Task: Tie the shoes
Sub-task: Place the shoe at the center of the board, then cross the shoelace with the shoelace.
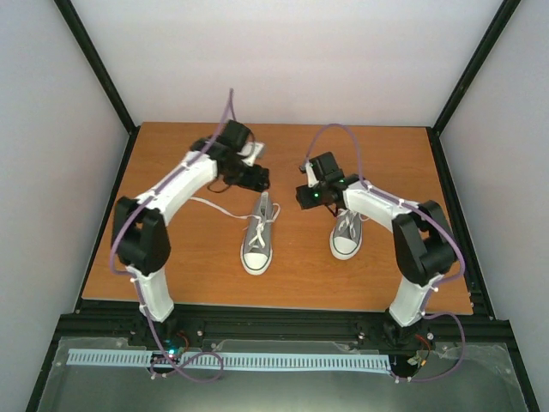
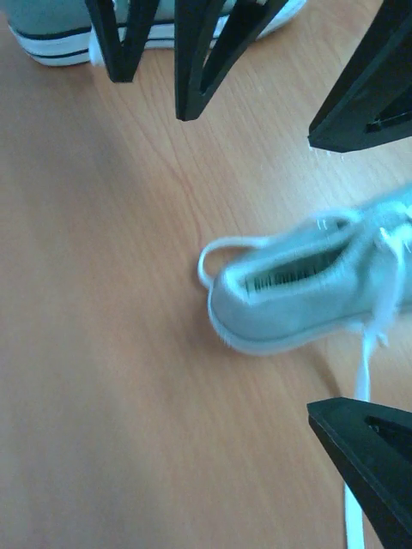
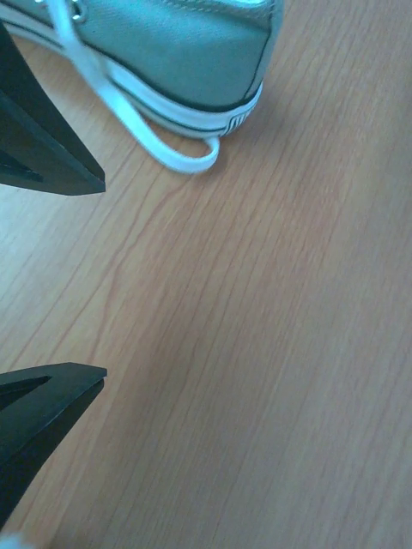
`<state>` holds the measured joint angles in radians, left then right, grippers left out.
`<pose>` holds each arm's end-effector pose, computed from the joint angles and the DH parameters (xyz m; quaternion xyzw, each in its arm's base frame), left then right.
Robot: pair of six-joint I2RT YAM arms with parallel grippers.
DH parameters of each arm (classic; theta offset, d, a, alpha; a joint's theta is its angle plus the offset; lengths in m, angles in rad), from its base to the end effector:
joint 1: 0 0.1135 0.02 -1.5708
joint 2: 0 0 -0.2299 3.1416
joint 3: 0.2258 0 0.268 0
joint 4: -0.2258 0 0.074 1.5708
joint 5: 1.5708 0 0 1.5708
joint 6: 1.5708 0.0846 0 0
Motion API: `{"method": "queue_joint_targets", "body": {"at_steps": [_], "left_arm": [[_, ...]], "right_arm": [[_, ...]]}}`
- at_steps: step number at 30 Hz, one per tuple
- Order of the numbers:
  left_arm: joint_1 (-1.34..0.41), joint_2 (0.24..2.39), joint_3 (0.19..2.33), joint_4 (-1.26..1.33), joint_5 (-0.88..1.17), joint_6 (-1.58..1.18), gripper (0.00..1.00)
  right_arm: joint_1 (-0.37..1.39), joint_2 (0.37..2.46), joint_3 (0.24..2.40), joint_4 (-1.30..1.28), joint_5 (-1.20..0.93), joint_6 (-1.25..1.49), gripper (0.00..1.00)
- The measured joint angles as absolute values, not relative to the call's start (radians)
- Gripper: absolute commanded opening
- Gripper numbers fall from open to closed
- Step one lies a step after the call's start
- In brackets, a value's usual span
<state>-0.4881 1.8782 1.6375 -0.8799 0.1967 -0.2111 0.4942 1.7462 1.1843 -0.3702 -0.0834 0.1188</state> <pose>0.3684 -0.2143 0.1873 0.1556 0.9577 -0.1660 0.1759 0.3554 0.1995 0.1244 -0.1899 0.9295 0.1324 0.2871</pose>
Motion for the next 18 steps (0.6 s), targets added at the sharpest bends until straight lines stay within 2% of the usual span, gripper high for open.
{"method": "queue_joint_targets", "body": {"at_steps": [3,8,10,13,18], "left_arm": [[-0.382,1.793,1.613,-0.891,0.239,-0.046,0.78],[-0.258,1.661,1.374,-0.864,0.192,0.248,0.82],[-0.264,1.660,1.262,-0.836,0.149,0.358,0.85],[-0.272,1.708,1.119,-0.770,0.070,0.502,0.98],[-0.250,1.784,1.100,-0.702,0.009,0.643,1.00]], "right_arm": [[0.513,1.826,1.245,-0.371,-0.116,0.133,0.55],[0.539,1.945,1.349,-0.378,-0.150,0.155,0.55],[0.543,1.974,1.364,-0.381,-0.152,0.159,0.54],[0.548,2.012,1.375,-0.393,-0.160,0.163,0.54],[0.559,2.076,1.410,-0.412,-0.178,0.165,0.55]]}}
